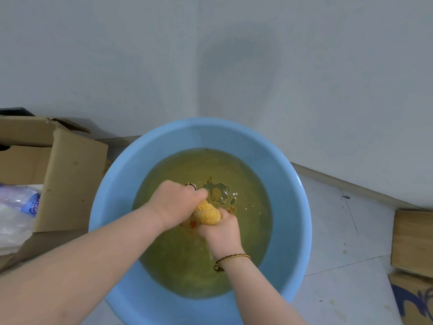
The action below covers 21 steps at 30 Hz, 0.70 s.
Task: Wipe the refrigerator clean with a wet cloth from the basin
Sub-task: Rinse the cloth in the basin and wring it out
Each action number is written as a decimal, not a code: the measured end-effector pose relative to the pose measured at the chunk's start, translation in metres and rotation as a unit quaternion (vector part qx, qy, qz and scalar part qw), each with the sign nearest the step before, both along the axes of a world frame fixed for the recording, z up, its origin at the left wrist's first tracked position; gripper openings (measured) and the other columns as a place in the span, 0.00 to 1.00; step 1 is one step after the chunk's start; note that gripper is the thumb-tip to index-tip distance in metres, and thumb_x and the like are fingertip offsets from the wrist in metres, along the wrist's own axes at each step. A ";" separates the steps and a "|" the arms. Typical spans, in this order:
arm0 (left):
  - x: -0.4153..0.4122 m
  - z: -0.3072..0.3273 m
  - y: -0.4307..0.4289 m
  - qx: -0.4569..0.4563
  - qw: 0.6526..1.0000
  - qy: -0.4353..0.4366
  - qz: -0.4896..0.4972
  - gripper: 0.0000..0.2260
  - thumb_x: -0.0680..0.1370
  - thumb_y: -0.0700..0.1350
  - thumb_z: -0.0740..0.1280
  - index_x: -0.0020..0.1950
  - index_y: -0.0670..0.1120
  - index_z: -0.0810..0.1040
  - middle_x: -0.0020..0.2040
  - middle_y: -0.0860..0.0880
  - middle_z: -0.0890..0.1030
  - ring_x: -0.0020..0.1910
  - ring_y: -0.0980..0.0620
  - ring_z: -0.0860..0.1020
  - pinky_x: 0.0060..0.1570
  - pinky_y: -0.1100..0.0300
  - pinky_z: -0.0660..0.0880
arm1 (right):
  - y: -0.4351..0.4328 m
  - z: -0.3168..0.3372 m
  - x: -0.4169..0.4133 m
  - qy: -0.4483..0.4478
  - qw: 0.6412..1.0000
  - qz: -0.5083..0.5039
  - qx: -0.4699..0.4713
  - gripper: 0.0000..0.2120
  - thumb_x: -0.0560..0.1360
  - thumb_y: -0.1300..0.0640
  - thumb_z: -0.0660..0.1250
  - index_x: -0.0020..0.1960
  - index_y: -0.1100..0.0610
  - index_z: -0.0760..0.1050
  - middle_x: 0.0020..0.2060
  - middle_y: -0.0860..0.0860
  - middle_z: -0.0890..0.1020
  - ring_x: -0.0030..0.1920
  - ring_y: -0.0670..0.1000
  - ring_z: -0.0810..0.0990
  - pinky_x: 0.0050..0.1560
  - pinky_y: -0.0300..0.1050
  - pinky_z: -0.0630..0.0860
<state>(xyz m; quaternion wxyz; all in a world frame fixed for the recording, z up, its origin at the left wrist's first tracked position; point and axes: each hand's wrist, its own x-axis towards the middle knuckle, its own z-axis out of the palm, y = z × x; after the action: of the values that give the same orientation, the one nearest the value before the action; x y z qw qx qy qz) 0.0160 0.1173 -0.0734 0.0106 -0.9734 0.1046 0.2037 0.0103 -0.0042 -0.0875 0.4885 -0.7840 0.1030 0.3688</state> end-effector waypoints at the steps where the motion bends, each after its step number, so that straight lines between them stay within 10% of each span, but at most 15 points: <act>1: 0.000 0.001 0.002 -0.014 1.000 -0.012 0.006 0.12 0.78 0.37 0.52 0.57 0.48 0.68 0.51 0.49 0.77 0.45 0.47 0.79 0.25 0.62 0.57 | 0.003 0.005 -0.002 0.020 0.998 -0.044 0.029 0.12 0.61 0.68 0.67 0.30 0.56 0.65 0.24 0.49 0.69 0.25 0.48 0.65 0.22 0.34 0.63; 8: -0.012 0.010 -0.001 -0.250 0.938 -0.178 0.160 0.09 0.53 0.40 0.66 0.31 0.51 0.77 0.22 0.53 0.74 0.18 0.52 0.72 0.19 0.73 0.51 | 0.006 0.022 -0.008 0.043 0.978 -0.171 0.109 0.08 0.52 0.63 0.63 0.31 0.57 0.68 0.24 0.53 0.69 0.23 0.51 0.64 0.23 0.35 0.61; 17: -0.033 0.033 -0.012 -0.357 0.854 -0.081 0.371 0.26 0.68 0.37 0.69 0.64 0.51 0.68 0.53 0.55 0.67 0.46 0.55 0.70 0.43 0.65 0.66 | -0.016 0.053 -0.002 -0.072 0.997 -0.030 0.002 0.12 0.65 0.65 0.68 0.32 0.54 0.66 0.26 0.46 0.71 0.26 0.44 0.68 0.27 0.34 0.65; 21: -0.034 0.067 -0.018 -0.522 0.727 0.006 0.446 0.26 0.69 0.36 0.72 0.63 0.51 0.67 0.53 0.54 0.73 0.41 0.60 0.76 0.34 0.75 0.71 | -0.044 0.086 -0.002 -0.164 0.983 -0.033 -0.076 0.12 0.68 0.63 0.65 0.34 0.50 0.66 0.28 0.46 0.74 0.31 0.48 0.71 0.33 0.41 0.69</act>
<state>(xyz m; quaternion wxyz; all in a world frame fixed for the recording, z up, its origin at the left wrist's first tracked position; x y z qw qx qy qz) -0.0177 0.0990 -0.0060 -0.5922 -0.7582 -0.2522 0.1043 0.0084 -0.0485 -0.0015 0.4498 -0.8649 0.0749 0.2098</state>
